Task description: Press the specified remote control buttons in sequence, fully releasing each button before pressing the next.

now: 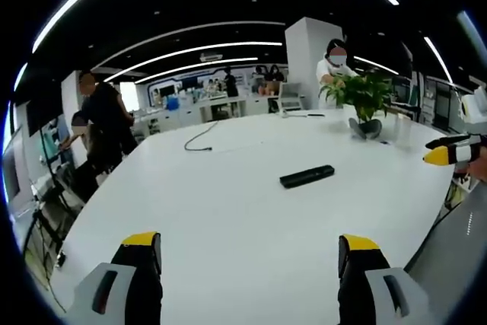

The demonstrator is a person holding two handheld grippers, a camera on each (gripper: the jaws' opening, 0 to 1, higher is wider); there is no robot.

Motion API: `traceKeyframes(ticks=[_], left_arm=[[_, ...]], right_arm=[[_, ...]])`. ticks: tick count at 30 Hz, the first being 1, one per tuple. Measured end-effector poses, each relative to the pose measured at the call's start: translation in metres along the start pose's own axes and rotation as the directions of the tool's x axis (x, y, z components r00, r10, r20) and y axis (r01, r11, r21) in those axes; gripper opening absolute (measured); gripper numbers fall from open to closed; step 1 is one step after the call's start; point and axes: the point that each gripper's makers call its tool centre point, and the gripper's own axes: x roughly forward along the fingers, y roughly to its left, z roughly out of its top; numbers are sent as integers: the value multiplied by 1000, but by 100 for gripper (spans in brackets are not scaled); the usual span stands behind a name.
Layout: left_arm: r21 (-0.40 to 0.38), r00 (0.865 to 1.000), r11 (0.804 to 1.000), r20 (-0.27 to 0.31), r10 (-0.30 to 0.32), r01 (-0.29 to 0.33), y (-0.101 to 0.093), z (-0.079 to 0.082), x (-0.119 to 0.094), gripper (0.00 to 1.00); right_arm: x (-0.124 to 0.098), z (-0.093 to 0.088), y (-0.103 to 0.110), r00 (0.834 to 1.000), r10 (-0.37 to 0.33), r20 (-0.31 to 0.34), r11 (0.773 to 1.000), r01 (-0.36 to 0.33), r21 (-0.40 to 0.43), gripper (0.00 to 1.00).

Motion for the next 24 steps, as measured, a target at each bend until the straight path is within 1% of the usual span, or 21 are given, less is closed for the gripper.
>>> traceKeyframes(ticks=[3,5,7,15,19,24], left_arm=[[-5,1000,1000,-13,-4,4,0,-2,1,100],[-2,1000,1000,-8,-5,5,0,-2,1,100],[-2,1000,1000,-11,-6,6,-1,-2,1,100],[-2,1000,1000,-12,-2,2,0,-2,1,100],[-2,1000,1000,-18,-2,2,1,-3,1,100],[-3,1000,1000,-26,-12,12,-1,-4,2,100]], right_arm=[[0,0,0,1000,-1,2,1000,1,2,83],[0,1,1,1000,8,7,1000,-8,6,84],[0,0,1,1000,2,3,1000,-2,-4,85],[0,1,0,1000,-1,5,1000,1,-4,87],[0,2,0,1000,-4,13,1000,4,-4,89],[0,1,1,1000,-1,6,1000,1,-8,90]])
